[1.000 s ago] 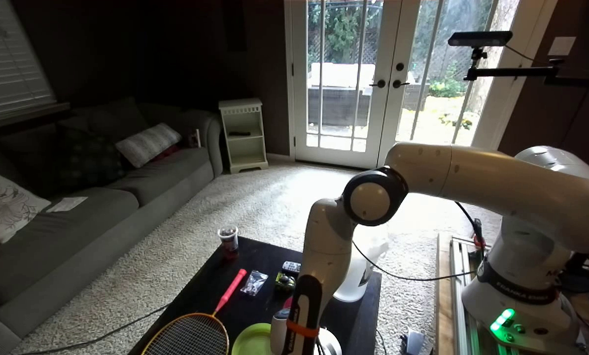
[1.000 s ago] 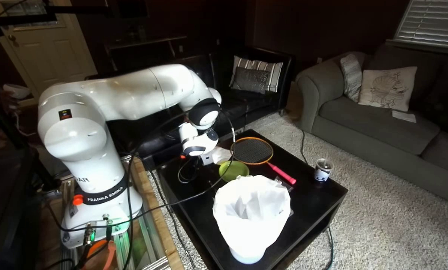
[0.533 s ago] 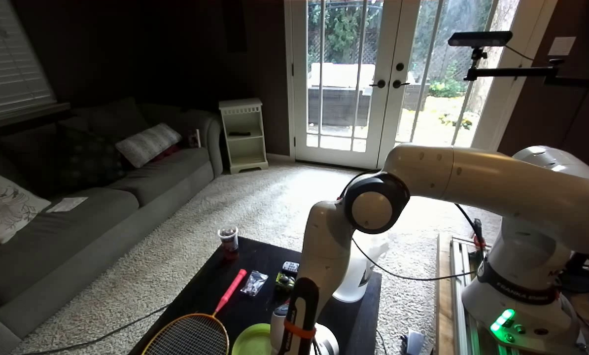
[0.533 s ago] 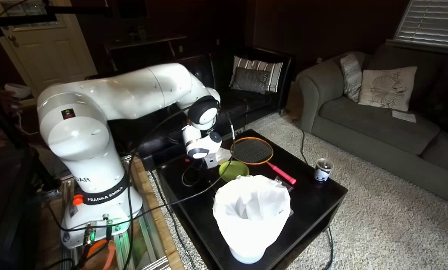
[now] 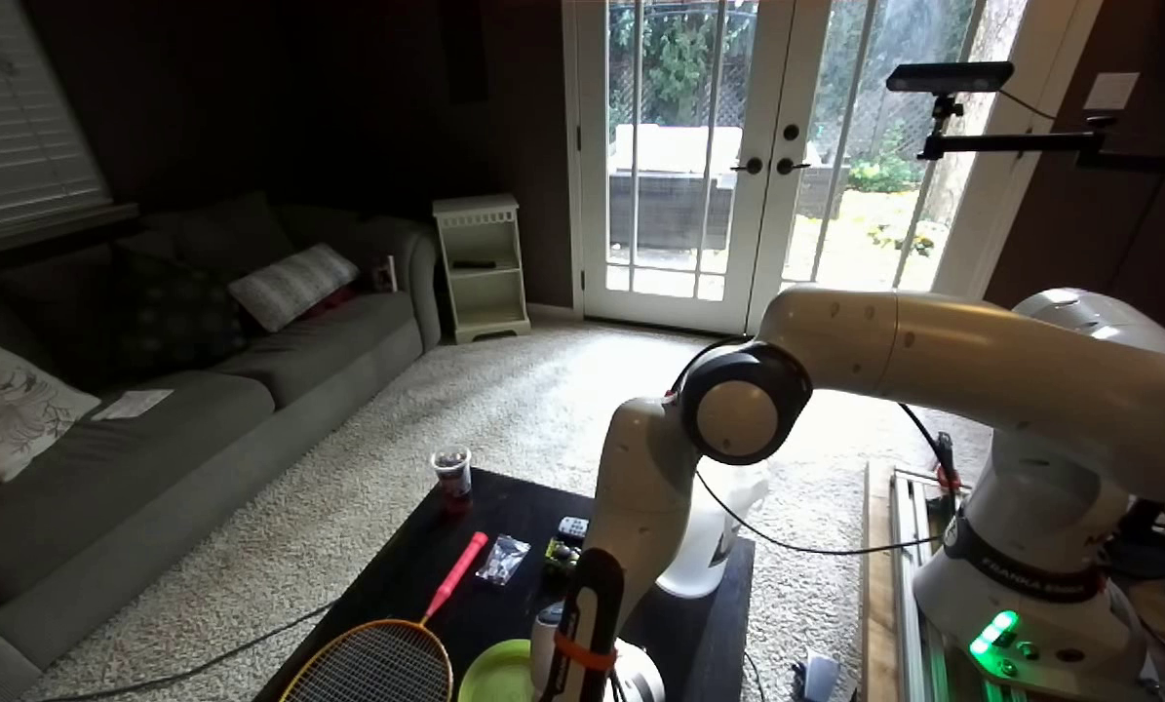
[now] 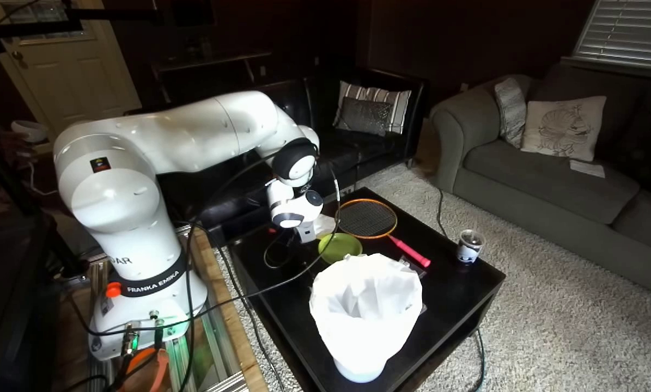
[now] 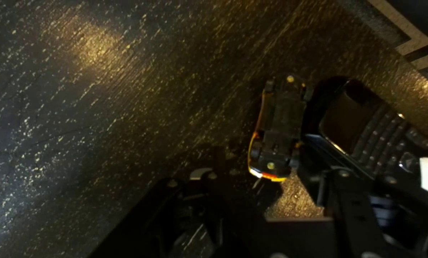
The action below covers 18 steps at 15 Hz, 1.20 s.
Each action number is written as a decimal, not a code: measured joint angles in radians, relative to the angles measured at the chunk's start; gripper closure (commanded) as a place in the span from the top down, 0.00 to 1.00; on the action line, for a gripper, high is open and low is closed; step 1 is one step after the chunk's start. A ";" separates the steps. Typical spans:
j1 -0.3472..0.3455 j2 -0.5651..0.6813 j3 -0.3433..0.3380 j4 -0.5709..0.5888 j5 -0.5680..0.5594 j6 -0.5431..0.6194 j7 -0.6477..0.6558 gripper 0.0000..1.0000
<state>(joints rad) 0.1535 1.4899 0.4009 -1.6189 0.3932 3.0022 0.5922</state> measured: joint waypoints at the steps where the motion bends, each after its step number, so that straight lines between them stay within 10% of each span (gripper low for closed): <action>1: 0.003 0.000 0.000 0.004 0.023 -0.007 -0.017 0.25; 4: 0.014 0.000 0.000 0.019 0.098 -0.032 -0.071 0.11; 11: 0.048 -0.003 -0.019 0.042 0.237 -0.046 -0.190 0.11; 18: 0.171 -0.031 -0.058 -0.011 0.225 0.195 -0.206 0.11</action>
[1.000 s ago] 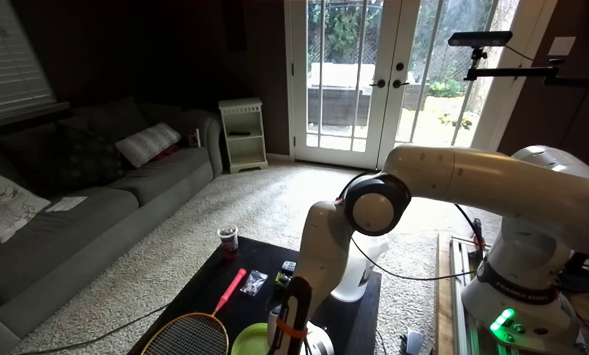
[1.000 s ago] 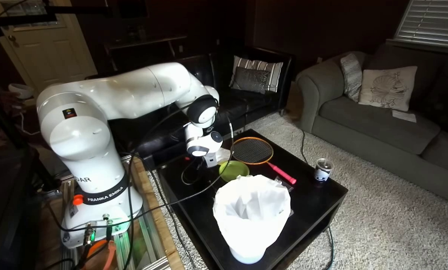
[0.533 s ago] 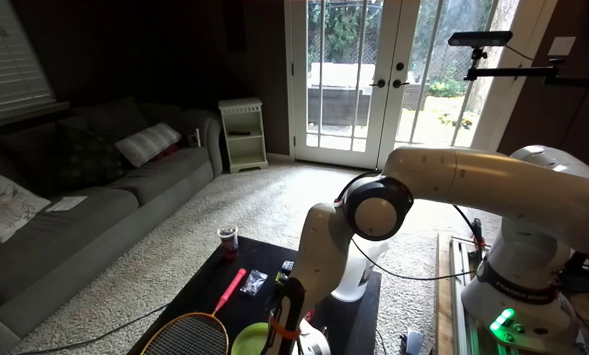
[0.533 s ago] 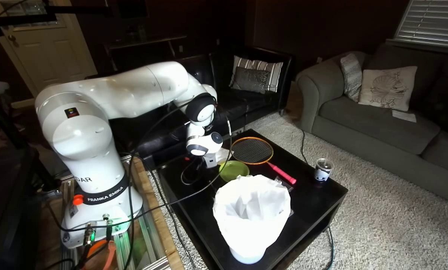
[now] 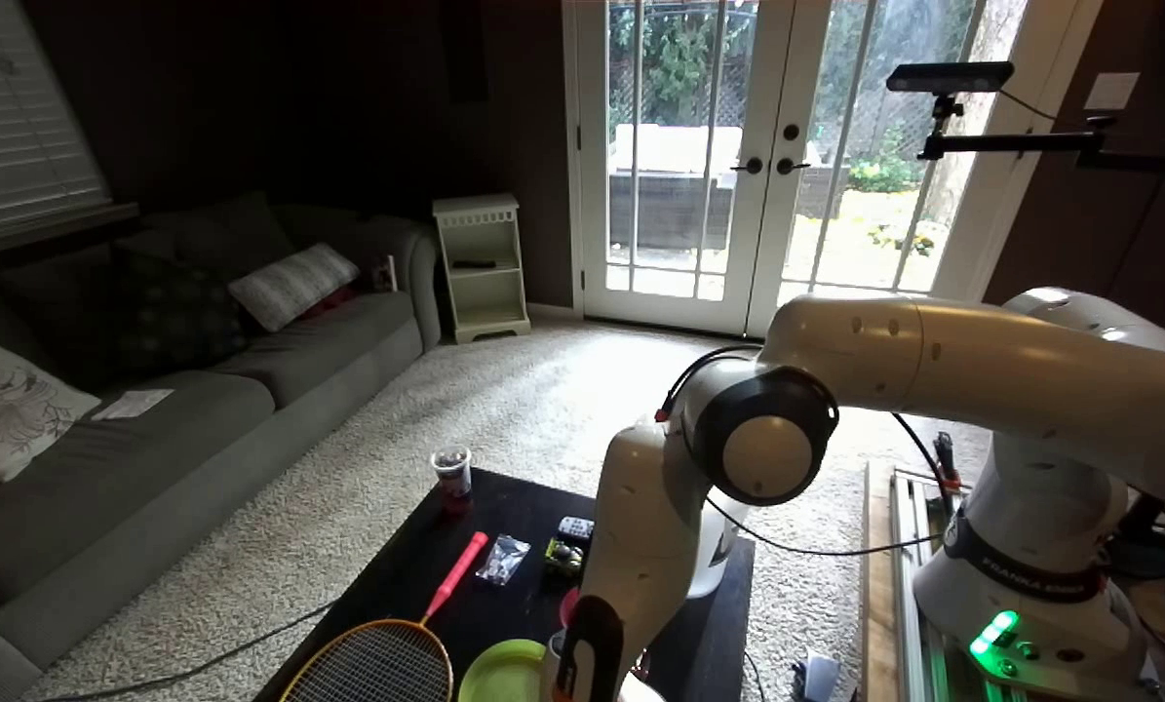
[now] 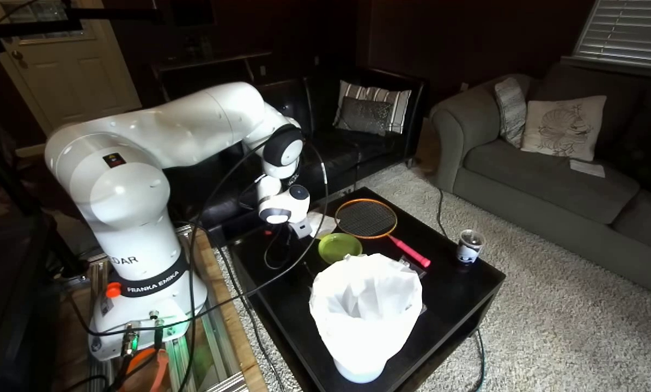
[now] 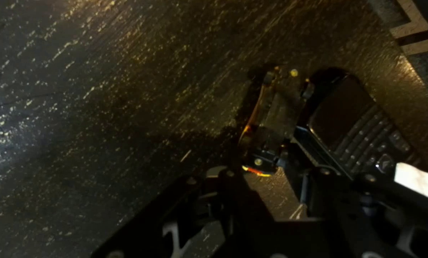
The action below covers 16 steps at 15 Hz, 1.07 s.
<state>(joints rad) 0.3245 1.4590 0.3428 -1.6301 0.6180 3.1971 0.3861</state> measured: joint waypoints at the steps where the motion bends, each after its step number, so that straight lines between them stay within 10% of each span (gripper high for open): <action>1: 0.030 -0.003 -0.010 -0.010 0.000 0.049 0.000 0.11; 8: 0.220 0.004 -0.110 -0.066 0.011 0.390 0.008 0.11; 16: 0.251 0.032 -0.084 -0.099 0.011 0.709 0.005 0.11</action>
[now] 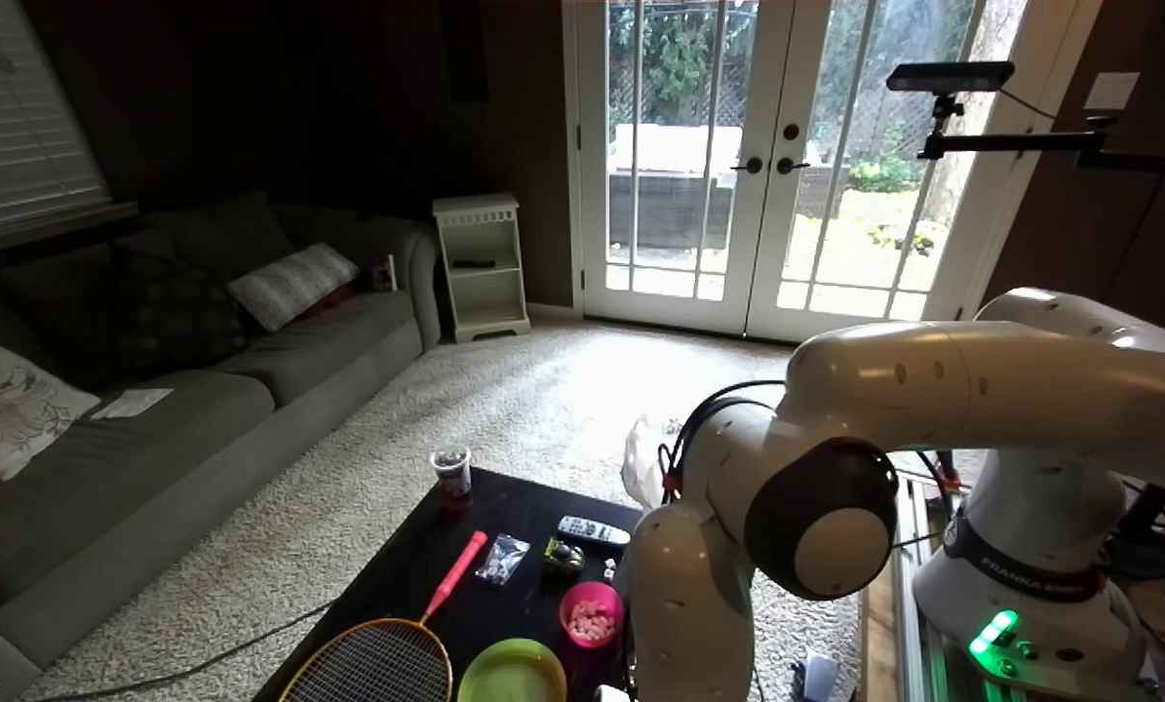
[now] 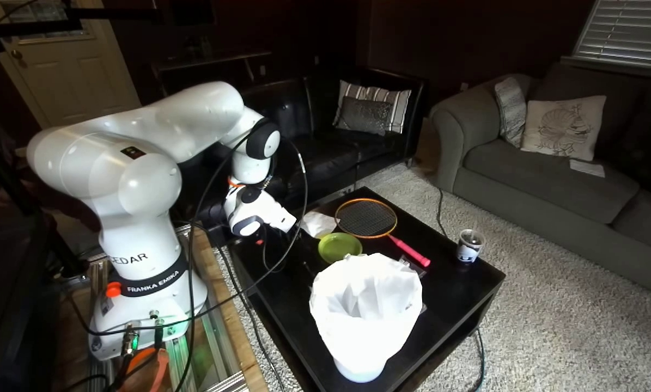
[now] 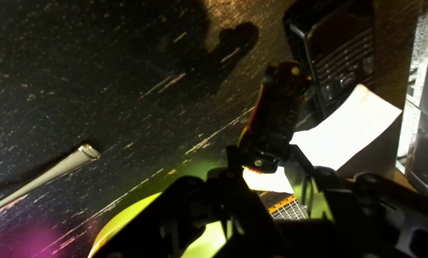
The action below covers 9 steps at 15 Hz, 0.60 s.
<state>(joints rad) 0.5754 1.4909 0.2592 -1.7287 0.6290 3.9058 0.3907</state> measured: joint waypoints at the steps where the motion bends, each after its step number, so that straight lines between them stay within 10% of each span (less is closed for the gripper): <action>1: 0.016 0.000 -0.006 -0.003 0.002 0.026 0.005 0.11; 9: 0.200 0.000 -0.076 -0.004 0.066 0.063 0.105 0.11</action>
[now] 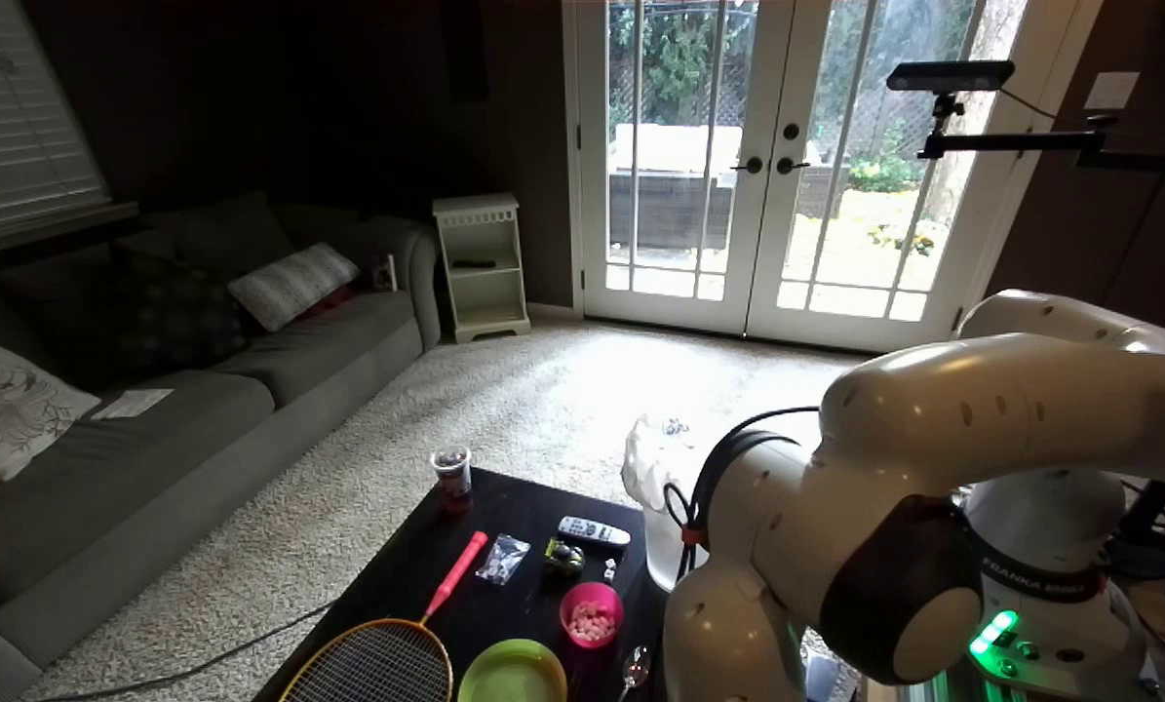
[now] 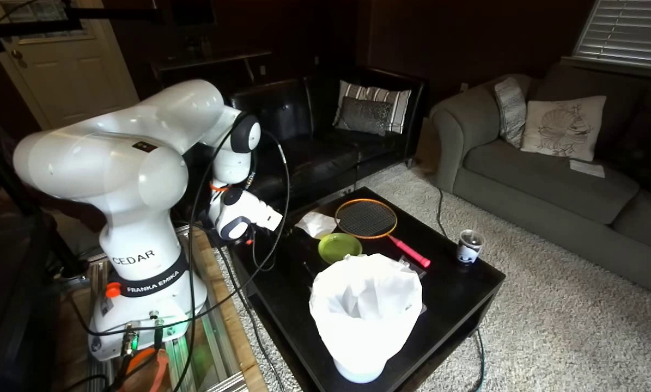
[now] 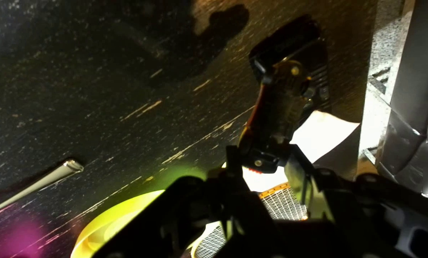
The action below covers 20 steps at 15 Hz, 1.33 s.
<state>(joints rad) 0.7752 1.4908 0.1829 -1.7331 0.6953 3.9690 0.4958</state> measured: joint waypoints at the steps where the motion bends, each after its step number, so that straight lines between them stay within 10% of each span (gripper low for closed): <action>1: 0.014 0.000 -0.008 0.002 0.000 -0.008 0.022 0.11; 9: 0.030 -0.013 -0.102 0.008 0.009 -0.368 0.048 0.11; 11: 0.022 -0.020 -0.107 0.023 0.039 -0.432 0.016 0.62; 20: 0.006 -0.018 -0.125 0.048 0.088 -0.566 -0.009 1.00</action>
<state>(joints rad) 0.7815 1.4730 0.0583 -1.6847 0.7833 3.4032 0.4870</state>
